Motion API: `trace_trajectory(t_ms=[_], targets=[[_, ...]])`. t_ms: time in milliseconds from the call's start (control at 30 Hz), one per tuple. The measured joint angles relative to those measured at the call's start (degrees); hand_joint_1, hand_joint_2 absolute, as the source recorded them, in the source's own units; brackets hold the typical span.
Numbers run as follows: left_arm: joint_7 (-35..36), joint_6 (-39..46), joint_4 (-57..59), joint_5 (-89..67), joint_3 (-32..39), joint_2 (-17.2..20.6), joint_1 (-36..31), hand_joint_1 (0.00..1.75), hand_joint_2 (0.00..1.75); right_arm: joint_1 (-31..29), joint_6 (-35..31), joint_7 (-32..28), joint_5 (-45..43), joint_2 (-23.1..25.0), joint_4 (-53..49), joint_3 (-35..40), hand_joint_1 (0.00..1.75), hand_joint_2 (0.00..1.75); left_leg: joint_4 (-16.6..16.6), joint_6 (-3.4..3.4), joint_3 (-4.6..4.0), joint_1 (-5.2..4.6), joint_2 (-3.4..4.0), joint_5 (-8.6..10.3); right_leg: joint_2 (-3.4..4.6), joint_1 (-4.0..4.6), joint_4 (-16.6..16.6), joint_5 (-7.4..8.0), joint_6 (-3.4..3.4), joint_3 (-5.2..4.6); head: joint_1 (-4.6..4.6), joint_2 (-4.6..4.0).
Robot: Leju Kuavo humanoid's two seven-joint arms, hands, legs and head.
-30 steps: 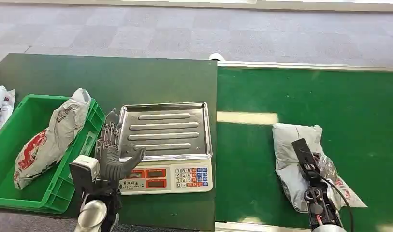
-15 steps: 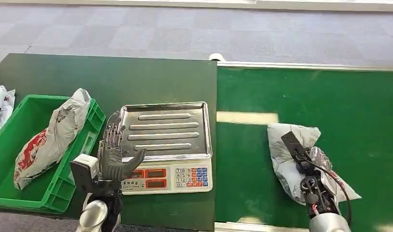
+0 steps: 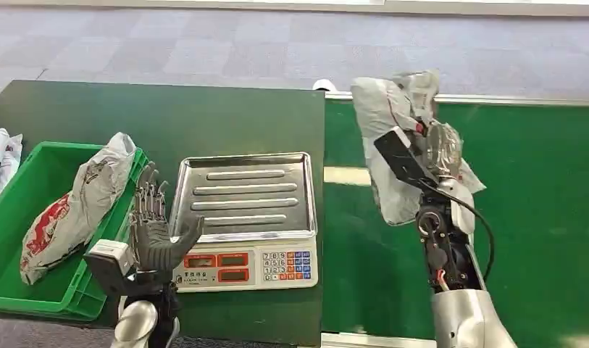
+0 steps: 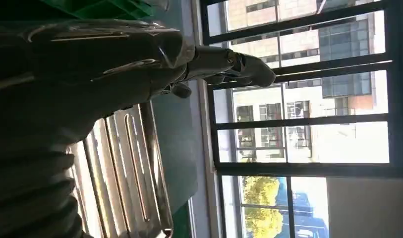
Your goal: Moved the parcel from conveyor to table for the left to box.
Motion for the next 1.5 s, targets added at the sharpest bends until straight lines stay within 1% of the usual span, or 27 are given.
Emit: trace_trajectory(t_ms=[67, 133, 267, 333, 400, 533, 567, 600, 767, 867, 1167, 1433, 1500], targets=[[0.3, 0.0, -0.3, 0.0, 0.0, 0.0, -0.7, 0.00, 1.75, -1.1, 0.0, 0.0, -0.1, 1.0, 0.0, 2.4, 1.75, 1.75, 0.0, 0.00, -0.03, 0.00, -0.18, 0.03, -0.22, 0.00, 0.0, -0.01, 0.01, 0.04, 0.02, 0.00], [0.3, 0.1, -0.5, -0.1, 0.2, 0.0, -1.0, 0.00, 1.75, -1.8, 0.3, 0.0, -0.3, 1.5, 0.0, 3.9, 1.75, 1.75, 0.0, 0.00, -0.10, 0.00, -0.22, 0.03, -0.24, 0.00, 0.0, -0.01, 0.01, 0.05, 0.02, 0.00], [0.3, 1.2, -1.0, -1.0, 0.8, 0.2, -2.1, 0.00, 1.75, -2.8, 5.6, -3.2, -2.9, 2.7, 0.3, 7.0, 1.75, 1.75, 0.0, 0.01, -0.19, -0.03, -0.14, 0.01, -0.19, -0.01, 0.0, 0.00, 0.02, -0.02, 0.00, 0.00], [0.3, 1.8, -1.4, -1.2, 1.9, 0.3, -3.0, 0.00, 1.75, -3.5, 9.8, -5.2, -6.0, 4.0, 1.5, 8.8, 1.75, 1.75, 0.0, 0.01, -0.19, -0.02, -0.14, 0.01, -0.19, -0.01, 0.0, 0.00, 0.02, -0.06, 0.02, 0.00], [0.3, 2.3, -1.8, -1.4, 3.2, 0.5, -4.0, 0.00, 1.75, -4.7, 12.4, -6.9, -6.9, 5.8, 4.8, 11.0, 1.75, 1.75, 0.0, 0.00, -0.15, 0.04, -0.11, 0.02, -0.14, 0.04, 0.0, 0.00, 0.01, -0.07, 0.02, 0.00], [0.1, 4.7, -1.9, -1.9, 5.8, 0.9, -6.2, 0.00, 1.75, -6.3, 13.4, -10.4, -6.2, 10.2, 15.1, 17.1, 1.75, 1.75, 0.0, -0.04, -0.15, 0.15, -0.13, 0.05, -0.16, 0.17, 0.0, -0.02, -0.02, -0.06, 0.00, 0.00], [0.1, 5.0, -1.9, -1.6, 6.4, 1.0, -6.5, 0.00, 1.75, -6.4, 13.4, -10.7, -5.9, 10.9, 16.9, 18.2, 0.40, 1.75, 0.0, -0.04, -0.15, 0.15, -0.13, 0.05, -0.15, 0.17, 0.0, -0.02, -0.02, -0.07, 0.02, 0.00], [0.0, 5.3, -1.9, -1.5, 7.1, 1.2, -6.7, 0.00, 1.75, -6.5, 13.2, -10.9, -5.6, 11.8, 18.7, 19.4, 0.00, 1.75, 0.0, -0.04, -0.15, 0.15, -0.13, 0.05, -0.15, 0.17, 0.0, -0.02, -0.02, -0.07, 0.00, 0.00], [-0.1, 5.4, -1.9, -1.0, 9.5, 1.8, -7.5, 0.00, 1.75, -7.1, 9.9, -9.1, -4.2, 14.1, 25.3, 23.1, 0.00, 1.75, 0.0, -0.03, -0.20, 0.10, -0.13, 0.04, -0.16, 0.10, 0.0, -0.03, -0.01, -0.06, 0.04, 0.00], [-0.1, 5.4, -1.9, -0.9, 10.4, 1.9, -7.7, 0.00, 1.75, -7.6, 9.6, -9.0, -4.4, 14.5, 27.3, 23.7, 0.00, 1.75, 0.0, -0.02, -0.18, 0.05, -0.13, 0.04, -0.15, 0.05, 0.0, -0.02, 0.00, -0.06, 0.02, 0.00], [0.1, 4.8, -1.8, -0.6, 11.6, 2.1, -8.3, 0.00, 1.75, -8.0, 8.3, -8.7, -5.1, 14.7, 30.0, 24.2, 0.00, 1.75, 0.0, -0.03, -0.15, 0.07, -0.14, 0.04, -0.14, 0.06, 0.0, -0.01, -0.01, -0.09, 0.02, 0.00], [0.2, 4.2, -1.3, -0.6, 11.7, 2.1, -8.7, 0.00, 1.75, -8.0, 7.0, -9.8, -5.8, 14.5, 31.1, 24.1, 0.00, 1.75, 0.0, -0.02, -0.15, 0.06, -0.13, 0.04, -0.14, 0.05, 0.0, -0.01, -0.01, -0.09, 0.02, 0.00], [0.1, 4.0, -1.2, -0.7, 11.8, 2.1, -8.7, 0.00, 1.75, -7.9, 5.9, -11.1, -6.8, 14.5, 31.1, 23.9, 0.00, 1.75, 0.0, -0.03, -0.15, 0.06, -0.12, 0.04, -0.14, 0.05, 0.0, -0.01, -0.01, -0.09, 0.02, 0.00]])
